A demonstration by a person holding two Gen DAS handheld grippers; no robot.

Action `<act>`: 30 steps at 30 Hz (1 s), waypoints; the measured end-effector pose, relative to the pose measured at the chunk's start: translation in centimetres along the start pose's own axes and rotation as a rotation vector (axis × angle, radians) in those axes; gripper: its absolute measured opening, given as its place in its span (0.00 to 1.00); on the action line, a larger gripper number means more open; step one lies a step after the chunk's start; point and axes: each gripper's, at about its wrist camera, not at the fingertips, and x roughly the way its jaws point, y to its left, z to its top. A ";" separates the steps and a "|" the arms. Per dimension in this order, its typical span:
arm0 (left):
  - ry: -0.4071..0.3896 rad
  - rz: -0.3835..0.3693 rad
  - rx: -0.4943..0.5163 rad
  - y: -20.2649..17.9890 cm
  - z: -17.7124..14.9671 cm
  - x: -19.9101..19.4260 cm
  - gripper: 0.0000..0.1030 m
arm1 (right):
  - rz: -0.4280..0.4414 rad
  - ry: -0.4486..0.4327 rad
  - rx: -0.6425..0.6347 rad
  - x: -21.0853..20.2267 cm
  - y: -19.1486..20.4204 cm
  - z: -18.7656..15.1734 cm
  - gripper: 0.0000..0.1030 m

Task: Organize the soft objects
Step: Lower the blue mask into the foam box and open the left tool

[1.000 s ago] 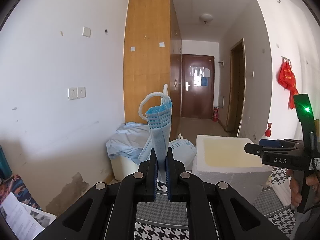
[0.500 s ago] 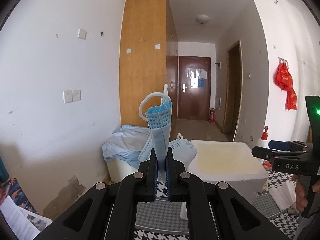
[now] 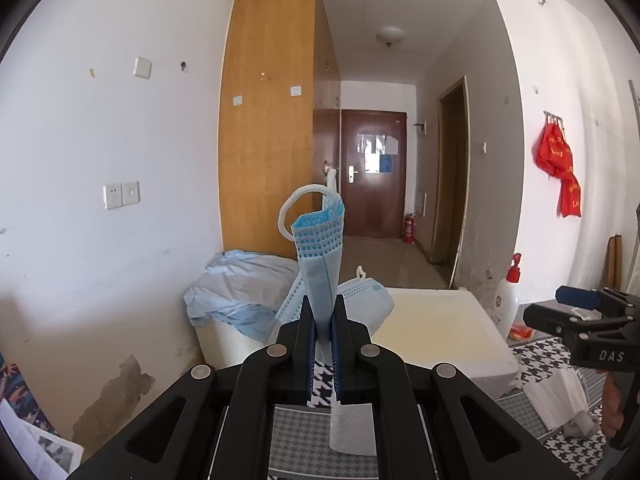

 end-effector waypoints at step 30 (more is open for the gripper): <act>0.075 -0.139 0.050 -5.7 1.1 4.9 0.07 | -0.121 -0.018 0.001 -3.7 -5.0 -2.6 0.92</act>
